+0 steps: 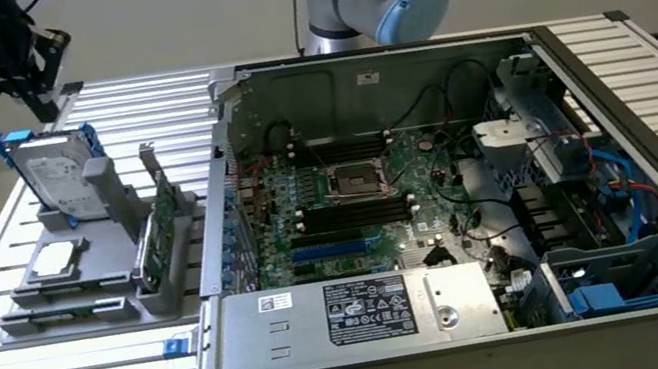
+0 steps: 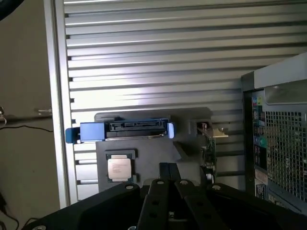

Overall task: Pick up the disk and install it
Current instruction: 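Reach for the disk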

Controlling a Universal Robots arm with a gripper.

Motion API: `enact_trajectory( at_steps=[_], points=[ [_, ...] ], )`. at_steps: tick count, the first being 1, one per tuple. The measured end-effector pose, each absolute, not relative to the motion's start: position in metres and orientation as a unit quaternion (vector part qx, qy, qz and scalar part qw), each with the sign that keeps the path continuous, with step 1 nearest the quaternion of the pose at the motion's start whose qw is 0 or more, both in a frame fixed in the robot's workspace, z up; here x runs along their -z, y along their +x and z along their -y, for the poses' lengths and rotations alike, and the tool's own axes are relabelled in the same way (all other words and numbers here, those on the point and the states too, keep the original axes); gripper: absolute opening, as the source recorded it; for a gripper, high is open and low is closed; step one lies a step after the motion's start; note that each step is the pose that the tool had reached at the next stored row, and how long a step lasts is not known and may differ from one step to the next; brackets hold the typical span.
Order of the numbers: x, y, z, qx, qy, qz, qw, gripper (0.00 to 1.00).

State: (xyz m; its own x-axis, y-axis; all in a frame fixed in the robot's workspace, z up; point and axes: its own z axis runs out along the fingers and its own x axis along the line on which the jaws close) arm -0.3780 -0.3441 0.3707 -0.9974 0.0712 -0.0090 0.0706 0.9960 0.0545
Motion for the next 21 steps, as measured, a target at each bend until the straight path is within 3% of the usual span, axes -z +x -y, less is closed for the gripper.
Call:
enact_trajectory(
  at_steps=[21],
  points=[
    [-0.367, -0.427, 0.311, -0.027, 0.035, -0.999, 0.004, 0.11]
  ],
)
